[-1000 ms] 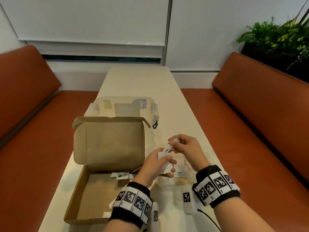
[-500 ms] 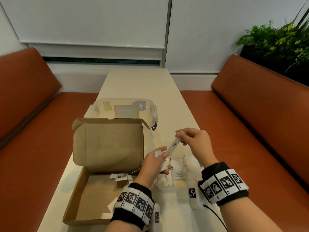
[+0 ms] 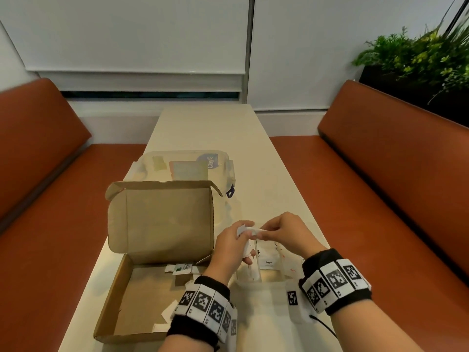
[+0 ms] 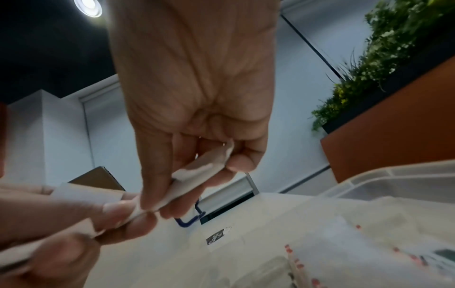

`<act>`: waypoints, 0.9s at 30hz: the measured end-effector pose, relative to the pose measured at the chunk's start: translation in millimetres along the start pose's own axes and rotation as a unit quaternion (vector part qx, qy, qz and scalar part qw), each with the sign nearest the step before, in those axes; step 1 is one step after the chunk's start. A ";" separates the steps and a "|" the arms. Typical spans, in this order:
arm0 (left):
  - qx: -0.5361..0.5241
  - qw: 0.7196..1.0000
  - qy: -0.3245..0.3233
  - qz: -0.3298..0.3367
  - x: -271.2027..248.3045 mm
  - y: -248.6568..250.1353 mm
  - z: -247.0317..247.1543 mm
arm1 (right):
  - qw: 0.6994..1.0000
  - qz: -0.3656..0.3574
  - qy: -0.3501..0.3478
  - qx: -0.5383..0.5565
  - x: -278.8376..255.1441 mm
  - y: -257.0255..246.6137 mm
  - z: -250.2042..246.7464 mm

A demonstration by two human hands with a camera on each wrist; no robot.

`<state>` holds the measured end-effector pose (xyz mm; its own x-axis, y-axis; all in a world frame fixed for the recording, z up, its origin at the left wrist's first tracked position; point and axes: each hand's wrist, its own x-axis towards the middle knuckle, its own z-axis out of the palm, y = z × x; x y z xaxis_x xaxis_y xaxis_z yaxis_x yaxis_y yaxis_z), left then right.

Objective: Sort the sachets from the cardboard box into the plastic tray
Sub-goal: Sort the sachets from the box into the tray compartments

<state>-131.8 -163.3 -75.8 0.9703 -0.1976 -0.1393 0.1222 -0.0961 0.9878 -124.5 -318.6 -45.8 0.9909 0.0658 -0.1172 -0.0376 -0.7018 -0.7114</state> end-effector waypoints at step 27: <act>-0.054 0.991 0.116 0.035 6.0 -6.7 -10.1 | 0.991 0.130 -0.006 0.025 6.7 -2.7 79.8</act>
<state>-124.7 -154.0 -82.5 0.9975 0.0303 -0.0637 0.0632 0.0164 0.9979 -128.1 -259.6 -100.0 0.9451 -0.1045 -0.3097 -0.2988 -0.6602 -0.6891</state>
